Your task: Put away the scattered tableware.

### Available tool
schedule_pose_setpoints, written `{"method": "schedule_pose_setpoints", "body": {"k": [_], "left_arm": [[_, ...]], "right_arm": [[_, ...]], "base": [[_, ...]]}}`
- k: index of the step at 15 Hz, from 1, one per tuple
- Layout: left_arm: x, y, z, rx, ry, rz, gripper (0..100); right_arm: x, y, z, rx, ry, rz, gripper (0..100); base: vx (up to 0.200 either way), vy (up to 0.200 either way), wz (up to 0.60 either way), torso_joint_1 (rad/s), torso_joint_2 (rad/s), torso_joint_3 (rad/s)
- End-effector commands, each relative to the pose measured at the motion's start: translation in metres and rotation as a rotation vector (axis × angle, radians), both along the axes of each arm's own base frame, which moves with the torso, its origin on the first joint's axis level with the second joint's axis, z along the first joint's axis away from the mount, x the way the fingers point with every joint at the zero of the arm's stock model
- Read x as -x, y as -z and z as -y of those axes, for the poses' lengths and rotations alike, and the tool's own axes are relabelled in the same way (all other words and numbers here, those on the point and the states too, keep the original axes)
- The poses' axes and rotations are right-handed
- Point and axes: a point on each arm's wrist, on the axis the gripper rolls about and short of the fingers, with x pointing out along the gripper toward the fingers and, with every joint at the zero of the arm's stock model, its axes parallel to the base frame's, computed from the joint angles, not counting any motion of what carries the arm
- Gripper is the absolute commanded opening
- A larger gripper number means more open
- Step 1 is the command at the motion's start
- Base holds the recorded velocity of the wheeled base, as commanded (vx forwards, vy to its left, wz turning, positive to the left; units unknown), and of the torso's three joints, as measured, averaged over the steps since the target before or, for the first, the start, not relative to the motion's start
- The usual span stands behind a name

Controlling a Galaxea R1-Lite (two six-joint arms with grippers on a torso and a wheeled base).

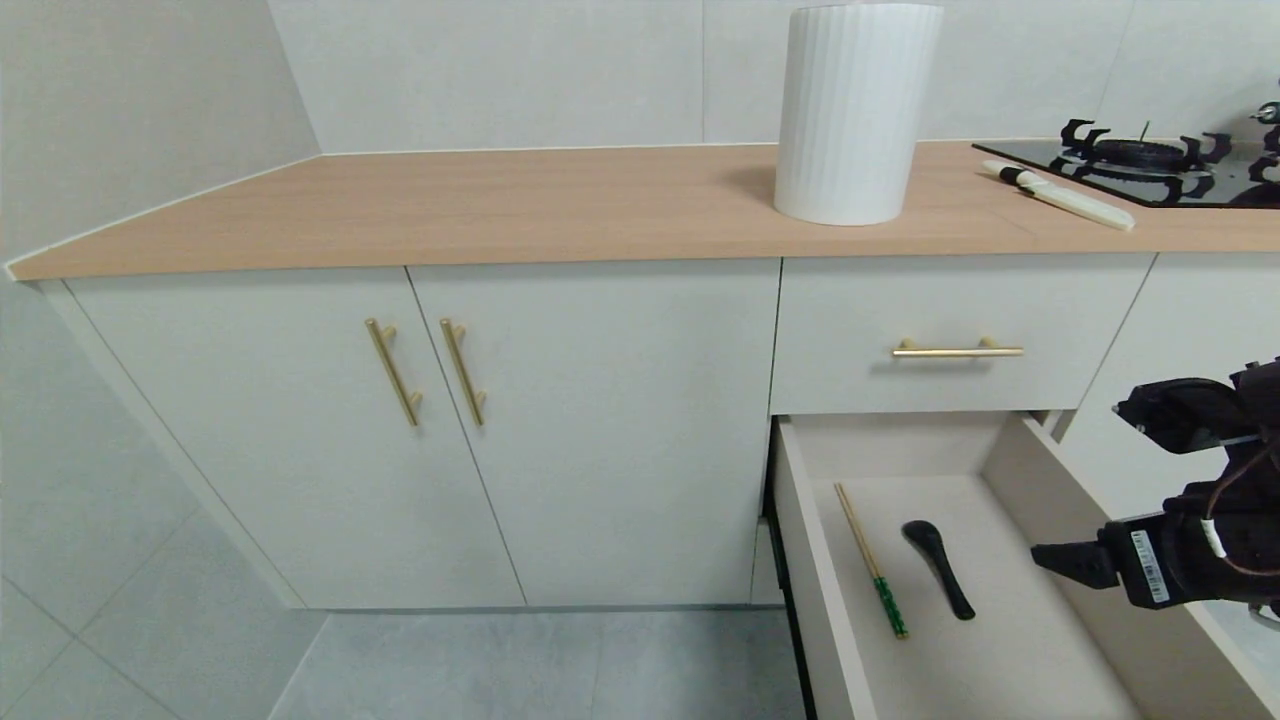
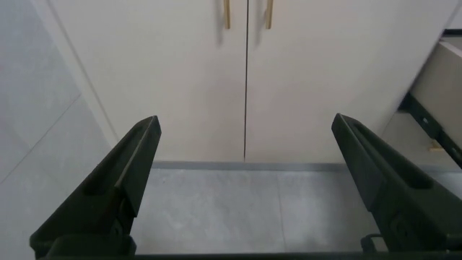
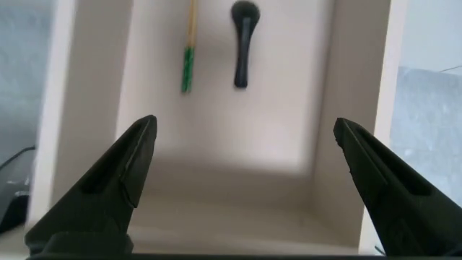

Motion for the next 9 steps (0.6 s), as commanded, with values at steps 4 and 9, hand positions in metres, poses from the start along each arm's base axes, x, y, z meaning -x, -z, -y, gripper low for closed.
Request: {"method": "schedule_pose_setpoints", "body": {"k": [4,9], "left_arm": [[0.000,0.000,0.000,0.000,-0.001,0.000,100],[0.000,0.000,0.000,0.001,-0.001,0.000,100]], "right_arm": [[0.005,0.000,0.001,0.021,-0.003,-0.071,100],[0.013,0.003,-0.005,-0.025,-0.104,-0.338,100]], "base": [[-0.150,0.000,0.00,0.002,0.00,0.005],[0.000,0.000,0.00,0.000,0.00,0.000]]}}
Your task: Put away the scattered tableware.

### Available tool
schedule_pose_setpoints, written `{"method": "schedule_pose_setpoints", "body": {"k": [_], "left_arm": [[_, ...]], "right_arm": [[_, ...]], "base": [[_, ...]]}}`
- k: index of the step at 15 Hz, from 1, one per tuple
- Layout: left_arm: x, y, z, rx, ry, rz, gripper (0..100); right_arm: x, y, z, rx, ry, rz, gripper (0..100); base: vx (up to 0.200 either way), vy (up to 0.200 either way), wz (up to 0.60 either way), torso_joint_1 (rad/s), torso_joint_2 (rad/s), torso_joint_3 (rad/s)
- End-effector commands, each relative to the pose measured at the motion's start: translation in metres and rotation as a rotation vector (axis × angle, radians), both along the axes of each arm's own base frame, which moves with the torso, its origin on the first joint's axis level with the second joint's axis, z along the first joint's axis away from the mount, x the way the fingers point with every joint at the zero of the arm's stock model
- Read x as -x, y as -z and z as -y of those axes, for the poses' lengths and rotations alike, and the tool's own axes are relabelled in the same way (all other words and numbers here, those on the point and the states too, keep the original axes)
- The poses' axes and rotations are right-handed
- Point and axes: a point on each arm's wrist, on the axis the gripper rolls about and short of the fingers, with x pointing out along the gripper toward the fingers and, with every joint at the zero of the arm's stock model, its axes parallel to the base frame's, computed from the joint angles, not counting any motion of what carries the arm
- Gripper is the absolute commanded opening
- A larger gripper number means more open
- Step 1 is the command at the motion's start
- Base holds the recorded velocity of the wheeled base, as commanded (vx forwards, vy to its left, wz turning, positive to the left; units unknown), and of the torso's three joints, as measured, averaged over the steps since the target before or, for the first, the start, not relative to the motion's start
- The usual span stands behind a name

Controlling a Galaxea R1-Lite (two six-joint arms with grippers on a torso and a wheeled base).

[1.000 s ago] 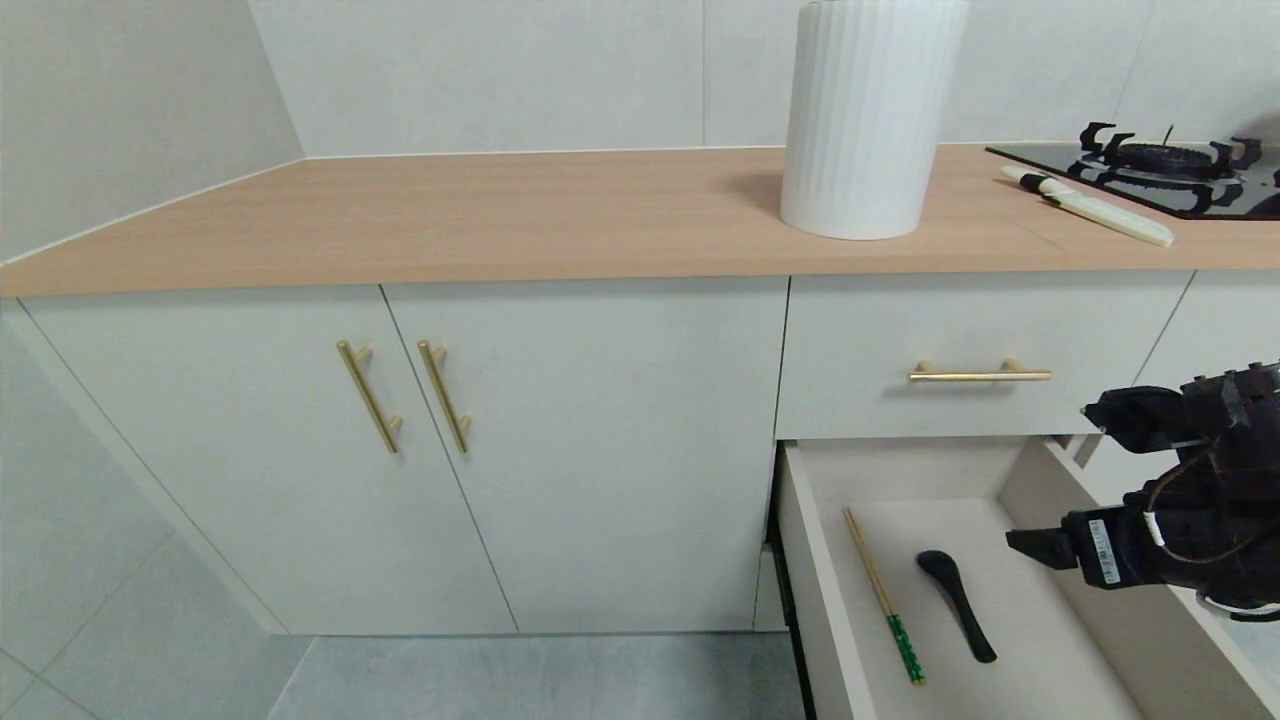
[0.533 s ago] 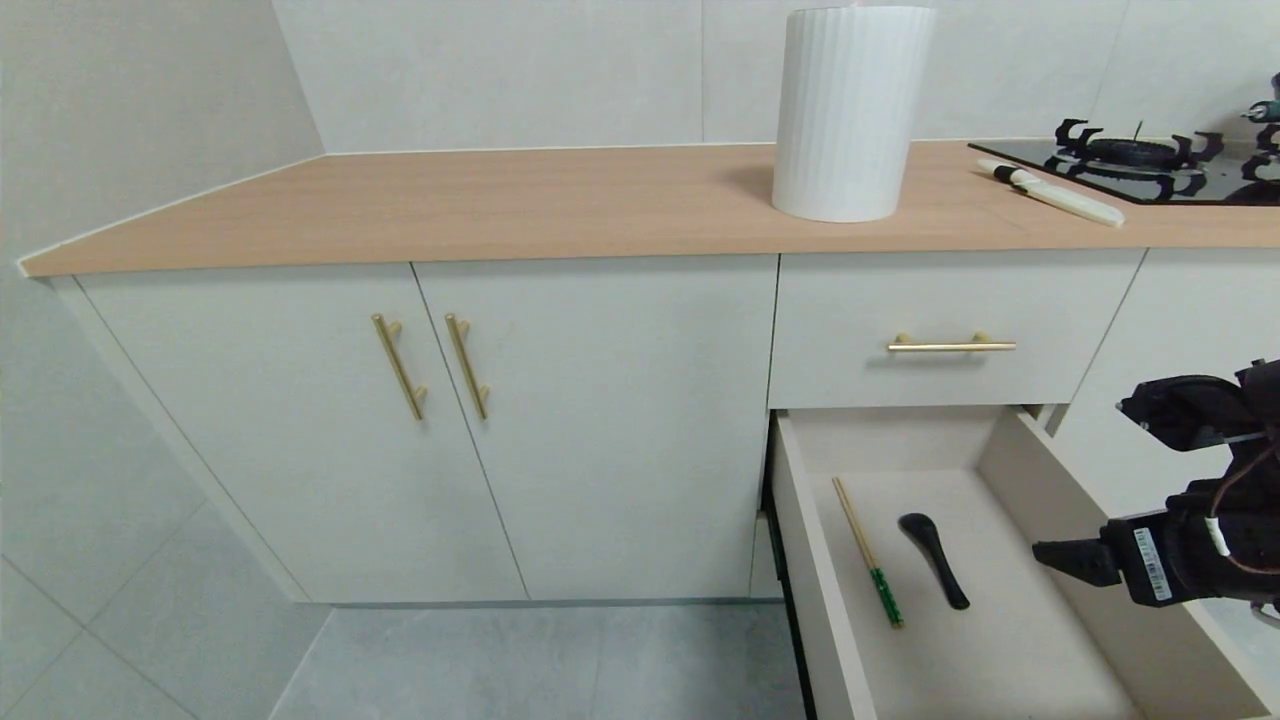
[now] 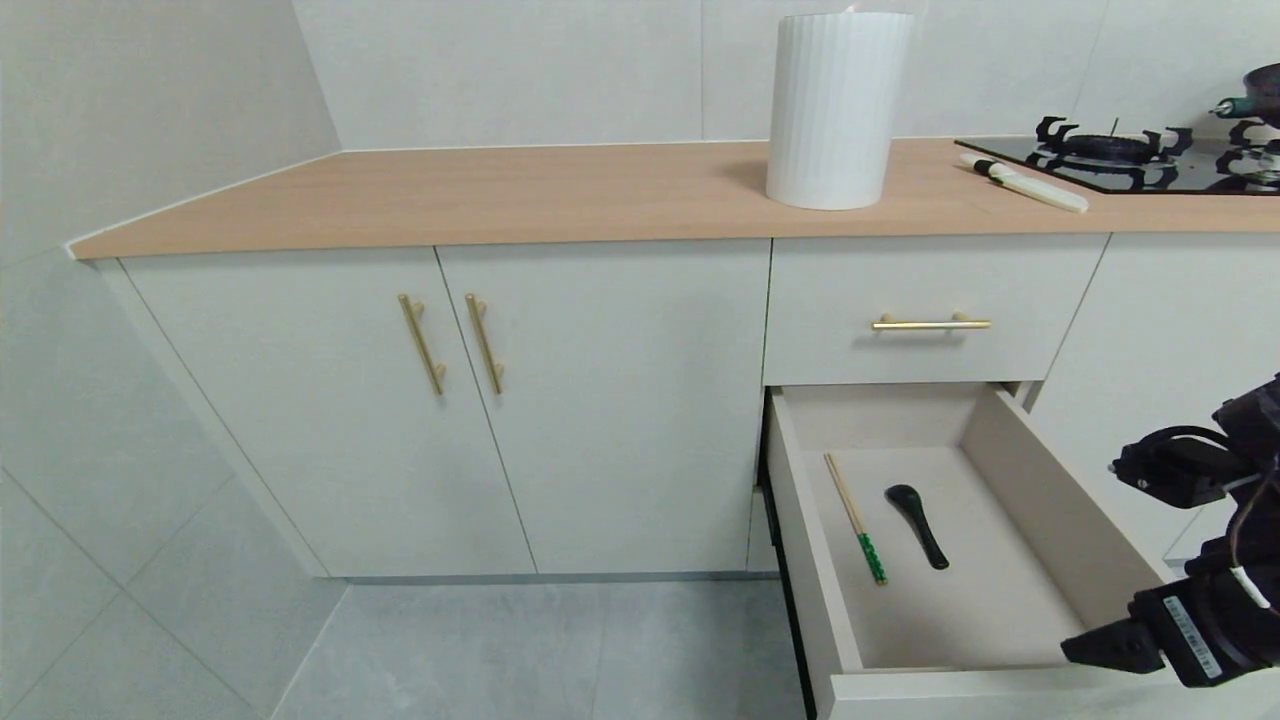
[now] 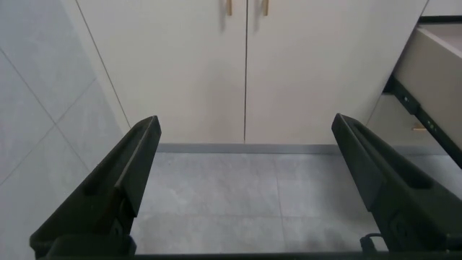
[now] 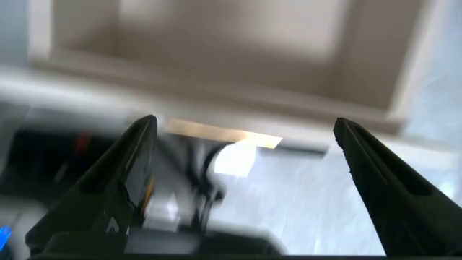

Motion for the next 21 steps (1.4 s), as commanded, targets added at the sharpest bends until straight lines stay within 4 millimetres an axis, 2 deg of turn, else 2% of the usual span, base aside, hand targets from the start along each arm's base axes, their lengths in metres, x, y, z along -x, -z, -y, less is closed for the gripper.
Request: {"method": "schedule_pose_setpoints", "body": {"k": [1,4,7,10,12,14,16,19,21], "left_arm": [[0.000,0.000,0.000,0.000,-0.001,0.000,100],[0.000,0.000,0.000,0.000,-0.001,0.000,100],[0.000,0.000,0.000,0.000,-0.001,0.000,100],[0.000,0.000,0.000,0.000,-0.001,0.000,100],[0.000,0.000,0.000,0.001,-0.001,0.000,100],[0.000,0.000,0.000,0.001,-0.001,0.000,100],[0.000,0.000,0.000,0.001,-0.001,0.000,100],[0.000,0.000,0.000,0.000,-0.001,0.000,100],[0.000,0.000,0.000,0.001,-0.001,0.000,100]], "right_arm": [[-0.004,-0.001,-0.004,-0.042,-0.036,-0.069,100],[-0.005,-0.006,-0.006,-0.066,-0.059,-0.176,100],[-0.008,0.002,-0.007,-0.050,-0.057,-0.226,100],[-0.017,0.025,-0.022,0.015,-0.077,-0.415,100],[-0.020,0.034,-0.031,0.028,-0.067,-0.461,100],[-0.028,0.051,-0.037,0.057,-0.057,-0.534,100],[-0.032,0.056,-0.039,0.066,-0.052,-0.549,100],[-0.038,0.051,-0.040,0.036,0.014,-0.517,100],[-0.045,0.052,-0.035,0.052,0.057,-0.468,100]], "base": [[0.000,0.000,0.00,0.000,0.00,0.000],[0.000,0.000,0.00,0.000,0.00,0.000],[0.000,0.000,0.00,0.000,0.00,0.000],[0.000,0.000,0.00,0.000,0.00,0.000],[0.000,0.000,0.00,0.000,0.00,0.000],[0.000,0.000,0.00,0.000,0.00,0.000],[0.000,0.000,0.00,0.000,0.00,0.000],[0.000,0.000,0.00,0.000,0.00,0.000],[0.000,0.000,0.00,0.000,0.00,0.000]]}}
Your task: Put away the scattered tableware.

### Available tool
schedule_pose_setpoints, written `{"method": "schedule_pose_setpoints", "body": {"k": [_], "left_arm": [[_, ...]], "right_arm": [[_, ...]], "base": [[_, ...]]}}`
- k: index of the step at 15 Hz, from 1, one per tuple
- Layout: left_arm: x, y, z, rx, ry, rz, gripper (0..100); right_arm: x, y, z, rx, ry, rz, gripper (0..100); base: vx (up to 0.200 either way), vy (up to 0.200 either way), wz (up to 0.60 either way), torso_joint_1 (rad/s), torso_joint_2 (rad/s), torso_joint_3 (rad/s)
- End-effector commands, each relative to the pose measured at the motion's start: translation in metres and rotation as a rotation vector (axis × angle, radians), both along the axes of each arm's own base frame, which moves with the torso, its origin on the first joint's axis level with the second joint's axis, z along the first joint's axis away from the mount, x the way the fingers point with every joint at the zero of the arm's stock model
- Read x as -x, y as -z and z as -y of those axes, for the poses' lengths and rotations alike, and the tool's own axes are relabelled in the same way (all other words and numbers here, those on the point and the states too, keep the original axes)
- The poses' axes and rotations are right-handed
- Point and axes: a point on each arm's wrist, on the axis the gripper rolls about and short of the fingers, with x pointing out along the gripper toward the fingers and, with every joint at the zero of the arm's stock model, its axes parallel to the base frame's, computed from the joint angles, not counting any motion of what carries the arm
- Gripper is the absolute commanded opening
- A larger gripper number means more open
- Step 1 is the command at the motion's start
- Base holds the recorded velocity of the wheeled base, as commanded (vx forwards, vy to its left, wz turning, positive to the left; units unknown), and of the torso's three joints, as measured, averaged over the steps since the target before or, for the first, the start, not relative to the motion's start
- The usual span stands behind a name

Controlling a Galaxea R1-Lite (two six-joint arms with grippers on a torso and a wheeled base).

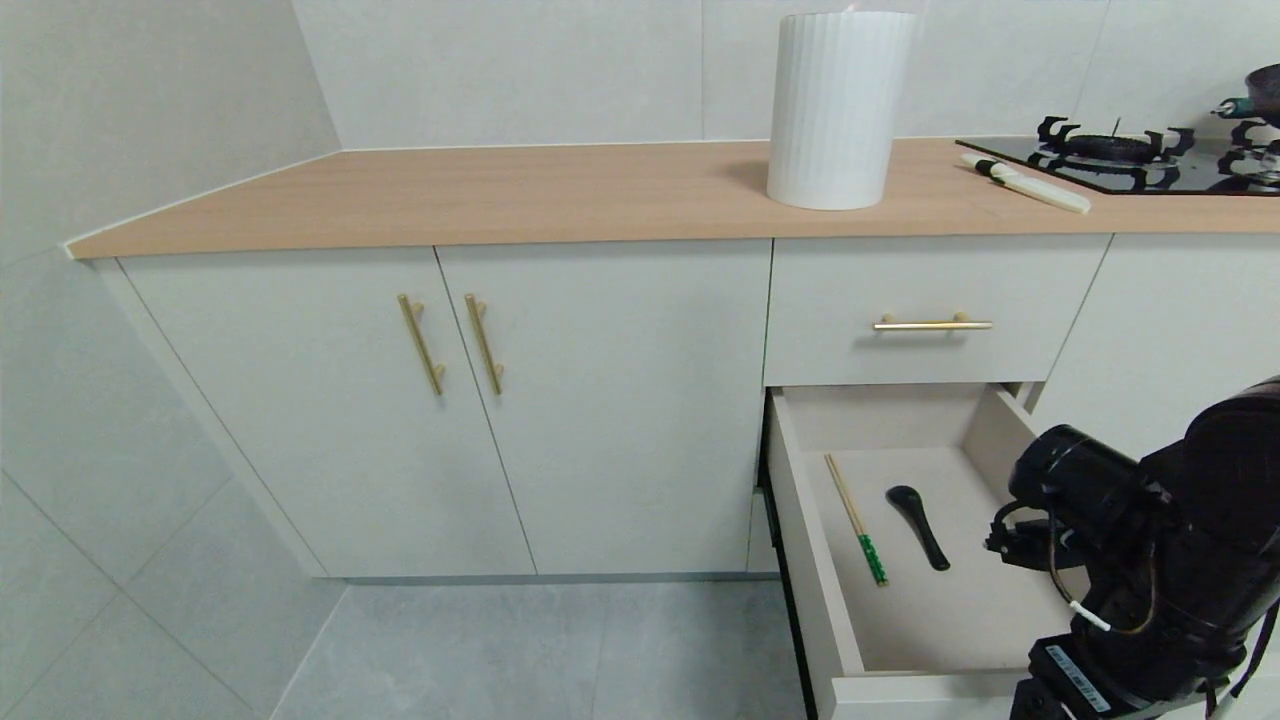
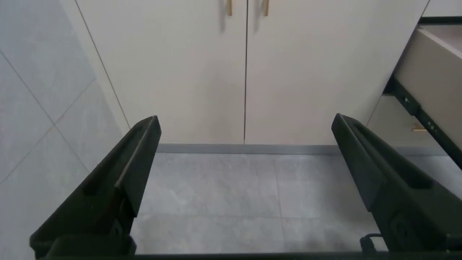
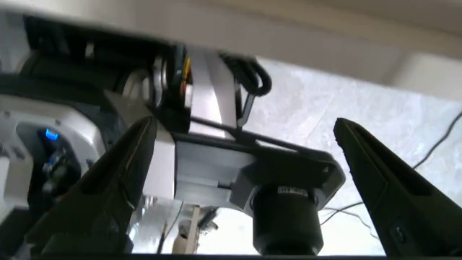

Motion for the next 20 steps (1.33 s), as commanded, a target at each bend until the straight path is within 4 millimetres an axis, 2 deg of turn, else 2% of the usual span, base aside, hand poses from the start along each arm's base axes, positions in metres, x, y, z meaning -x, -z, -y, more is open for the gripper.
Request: {"method": "schedule_pose_setpoints", "body": {"k": [1,8,20], "left_arm": [[0.000,0.000,0.000,-0.001,-0.001,0.000,100],[0.000,0.000,0.000,-0.001,-0.001,0.000,100],[0.000,0.000,0.000,0.001,-0.001,0.000,100]], "right_arm": [[-0.006,0.003,0.005,0.020,0.031,0.021,100],[-0.014,0.003,0.011,0.030,0.091,0.086,100],[-0.029,0.022,0.009,0.011,0.163,0.271,100]], "base": [[0.000,0.000,0.00,0.000,0.00,0.000],[0.000,0.000,0.00,0.000,0.00,0.000],[0.000,0.000,0.00,0.000,0.00,0.000]]}}
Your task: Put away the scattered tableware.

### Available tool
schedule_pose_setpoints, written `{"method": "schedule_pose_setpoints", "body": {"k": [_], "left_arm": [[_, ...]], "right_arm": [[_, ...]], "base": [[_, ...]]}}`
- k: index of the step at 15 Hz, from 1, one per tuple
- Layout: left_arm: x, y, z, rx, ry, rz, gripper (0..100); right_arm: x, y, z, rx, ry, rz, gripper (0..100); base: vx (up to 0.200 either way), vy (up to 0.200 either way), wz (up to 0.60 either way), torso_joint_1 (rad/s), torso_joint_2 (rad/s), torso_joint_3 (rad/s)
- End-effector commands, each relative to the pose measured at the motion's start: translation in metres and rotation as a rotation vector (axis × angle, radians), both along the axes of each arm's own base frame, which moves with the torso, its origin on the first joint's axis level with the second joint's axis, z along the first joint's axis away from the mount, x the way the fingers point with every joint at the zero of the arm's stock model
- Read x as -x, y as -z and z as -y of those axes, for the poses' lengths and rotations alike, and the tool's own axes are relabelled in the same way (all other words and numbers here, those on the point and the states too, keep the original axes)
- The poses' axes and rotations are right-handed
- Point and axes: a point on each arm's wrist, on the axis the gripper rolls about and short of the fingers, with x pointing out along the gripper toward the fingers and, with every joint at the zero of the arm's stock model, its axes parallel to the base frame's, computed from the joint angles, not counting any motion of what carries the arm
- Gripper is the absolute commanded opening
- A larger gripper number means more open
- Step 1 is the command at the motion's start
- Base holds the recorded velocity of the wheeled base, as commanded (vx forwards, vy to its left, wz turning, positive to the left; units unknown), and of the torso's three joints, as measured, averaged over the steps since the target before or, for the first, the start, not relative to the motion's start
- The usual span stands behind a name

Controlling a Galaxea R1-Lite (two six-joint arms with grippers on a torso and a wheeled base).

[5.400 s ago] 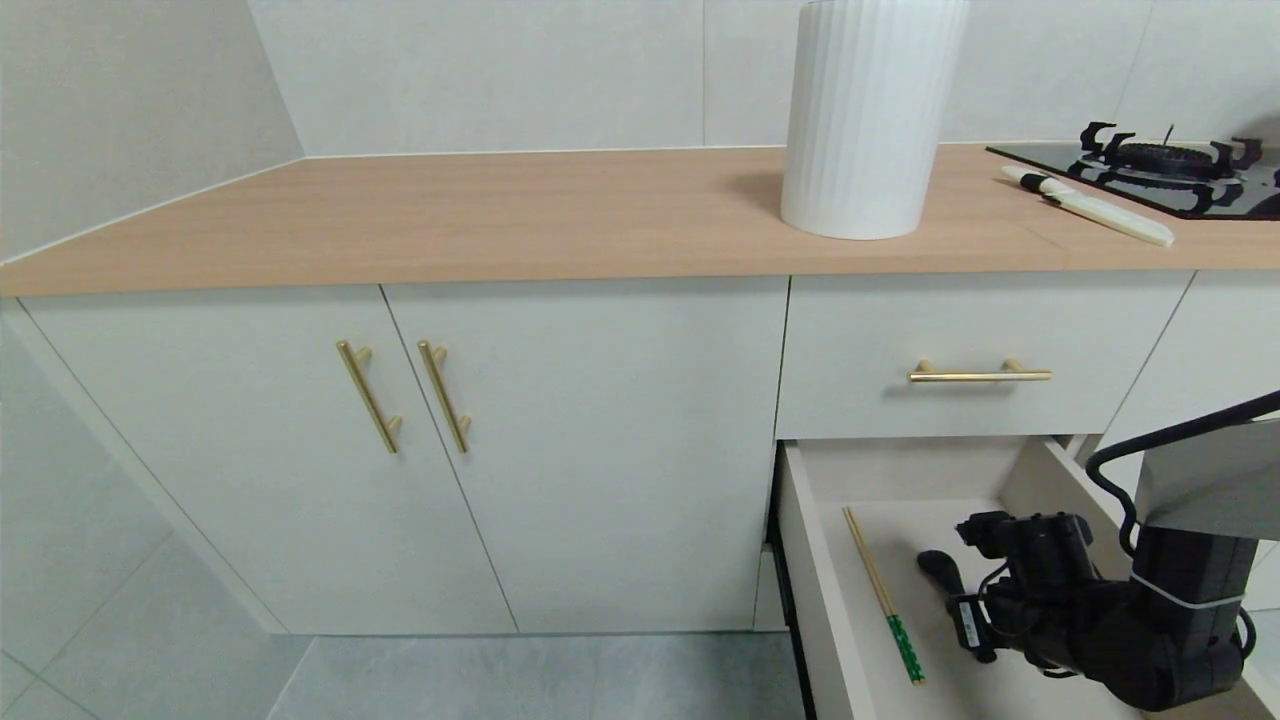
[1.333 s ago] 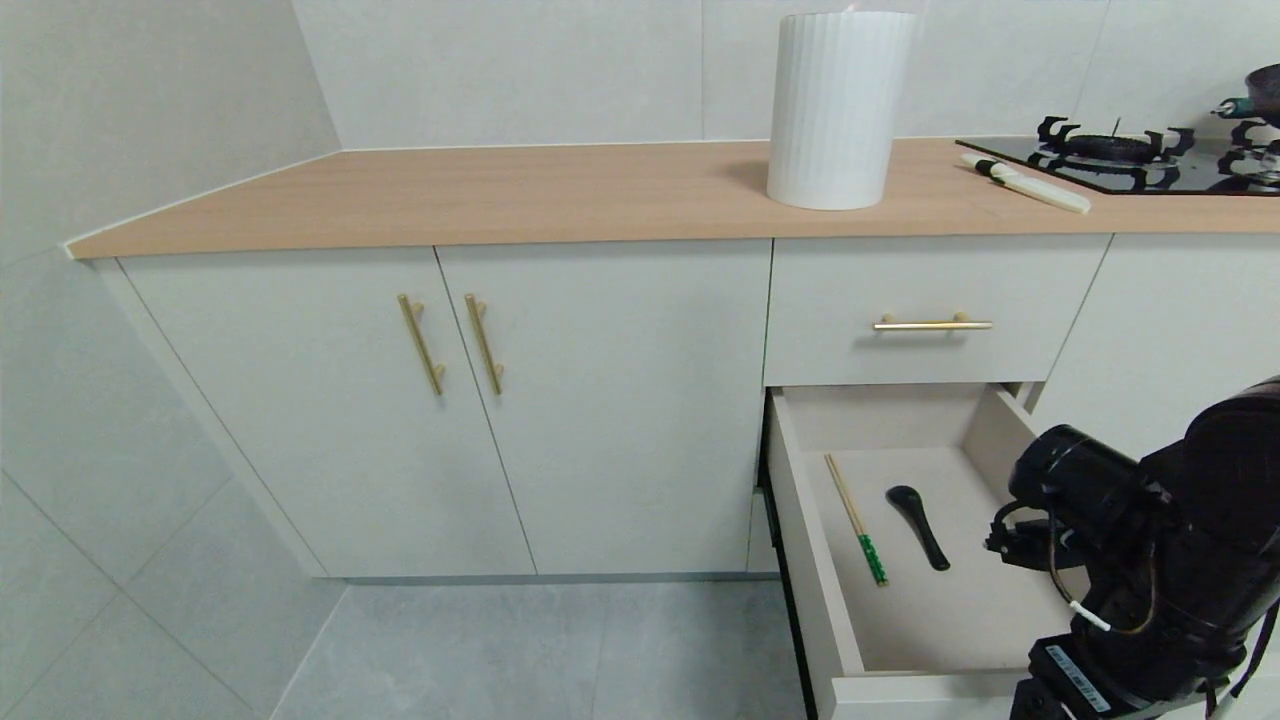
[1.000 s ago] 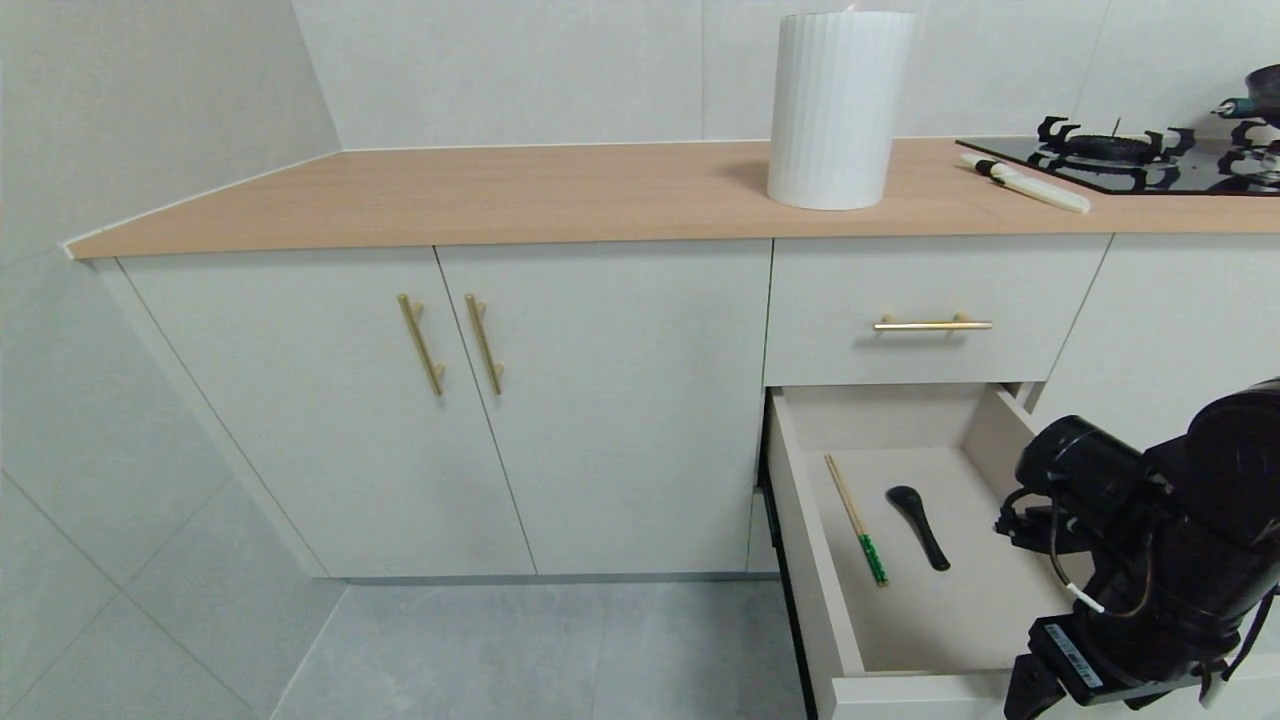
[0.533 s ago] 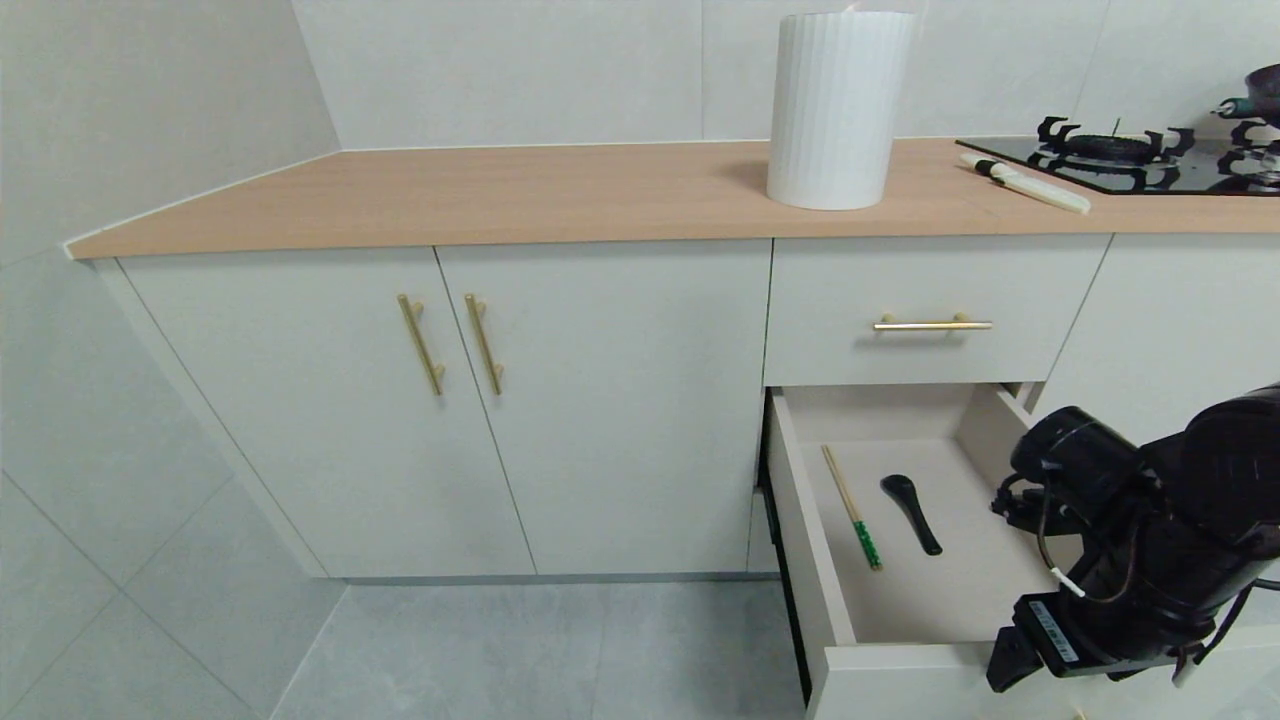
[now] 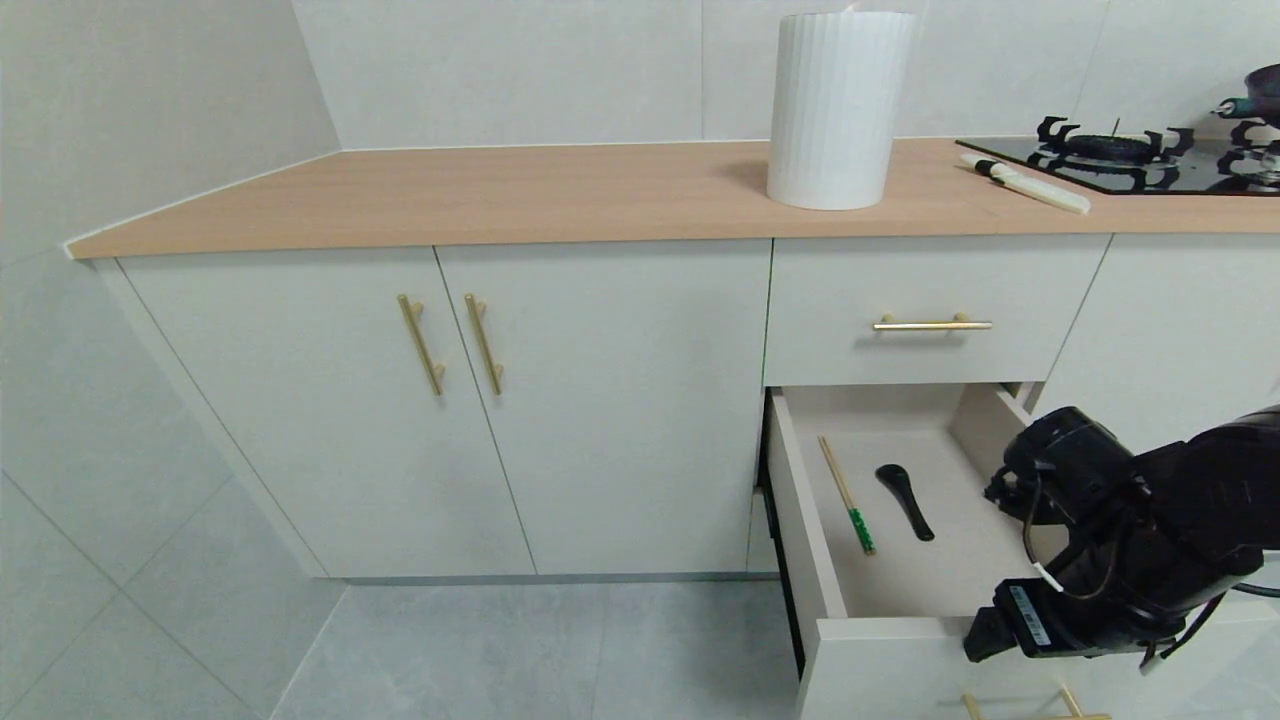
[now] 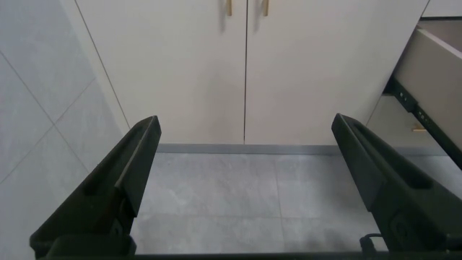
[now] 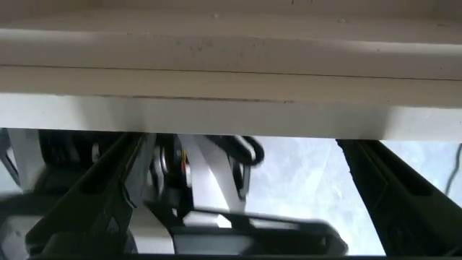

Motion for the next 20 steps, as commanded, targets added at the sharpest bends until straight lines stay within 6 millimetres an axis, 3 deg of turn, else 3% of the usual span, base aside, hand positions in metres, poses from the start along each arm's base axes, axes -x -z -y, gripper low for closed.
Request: {"method": "schedule_pose_setpoints", "body": {"k": [1,16,20], "left_arm": [[0.000,0.000,0.000,0.000,-0.001,-0.001,100],[0.000,0.000,0.000,-0.001,-0.001,-0.001,100],[0.000,0.000,0.000,0.000,-0.001,-0.001,100]], "right_arm": [[-0.001,0.005,0.003,0.002,0.016,0.033,100],[-0.023,0.026,0.004,-0.019,0.075,0.323,100],[-0.039,0.038,0.008,-0.008,0.166,0.412,100]], "base": [[0.000,0.000,0.00,0.000,0.00,0.000],[0.000,0.000,0.00,0.000,0.00,0.000],[0.000,0.000,0.00,0.000,0.00,0.000]]}}
